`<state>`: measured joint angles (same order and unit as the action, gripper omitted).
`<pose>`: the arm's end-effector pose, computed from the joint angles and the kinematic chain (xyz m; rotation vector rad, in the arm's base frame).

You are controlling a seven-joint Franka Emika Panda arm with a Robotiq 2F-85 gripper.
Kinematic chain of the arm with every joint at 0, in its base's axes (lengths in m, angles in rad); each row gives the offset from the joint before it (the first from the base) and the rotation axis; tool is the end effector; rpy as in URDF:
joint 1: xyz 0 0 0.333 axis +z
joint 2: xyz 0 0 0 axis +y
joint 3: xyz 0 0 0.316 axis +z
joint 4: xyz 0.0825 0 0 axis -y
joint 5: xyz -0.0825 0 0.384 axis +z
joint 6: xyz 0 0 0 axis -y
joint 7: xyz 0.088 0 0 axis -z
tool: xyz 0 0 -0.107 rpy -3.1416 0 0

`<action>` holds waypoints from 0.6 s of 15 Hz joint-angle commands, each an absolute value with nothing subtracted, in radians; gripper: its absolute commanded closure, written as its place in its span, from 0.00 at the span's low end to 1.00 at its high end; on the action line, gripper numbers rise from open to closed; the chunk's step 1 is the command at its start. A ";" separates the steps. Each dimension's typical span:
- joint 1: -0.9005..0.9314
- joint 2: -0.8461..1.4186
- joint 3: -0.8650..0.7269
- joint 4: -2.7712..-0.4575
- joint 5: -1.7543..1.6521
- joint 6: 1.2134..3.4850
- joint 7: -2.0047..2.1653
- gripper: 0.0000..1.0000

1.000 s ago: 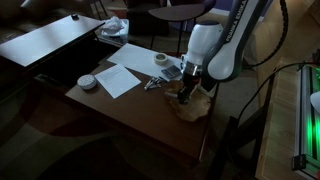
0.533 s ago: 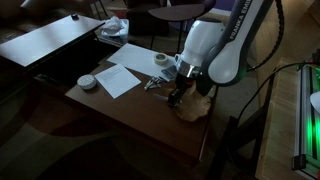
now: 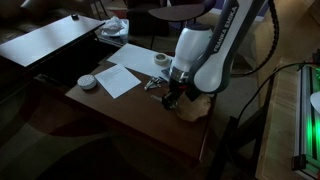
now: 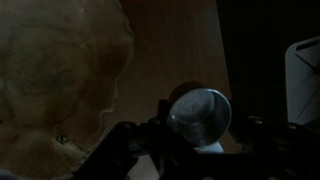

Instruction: Put the silver measuring spoon from the wooden tray on the table

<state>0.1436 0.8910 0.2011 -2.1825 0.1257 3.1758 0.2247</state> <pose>0.4777 0.1751 -0.0002 -2.9590 0.1307 -0.0892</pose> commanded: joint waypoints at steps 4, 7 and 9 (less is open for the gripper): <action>0.531 1.112 -0.081 -1.844 0.266 3.037 0.501 0.67; 0.504 1.202 -0.056 -1.729 0.257 2.952 0.527 0.67; 0.459 1.252 -0.023 -1.667 0.245 2.900 0.507 0.67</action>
<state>0.5123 1.1550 -0.0567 -1.7906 0.2422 2.9716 0.5183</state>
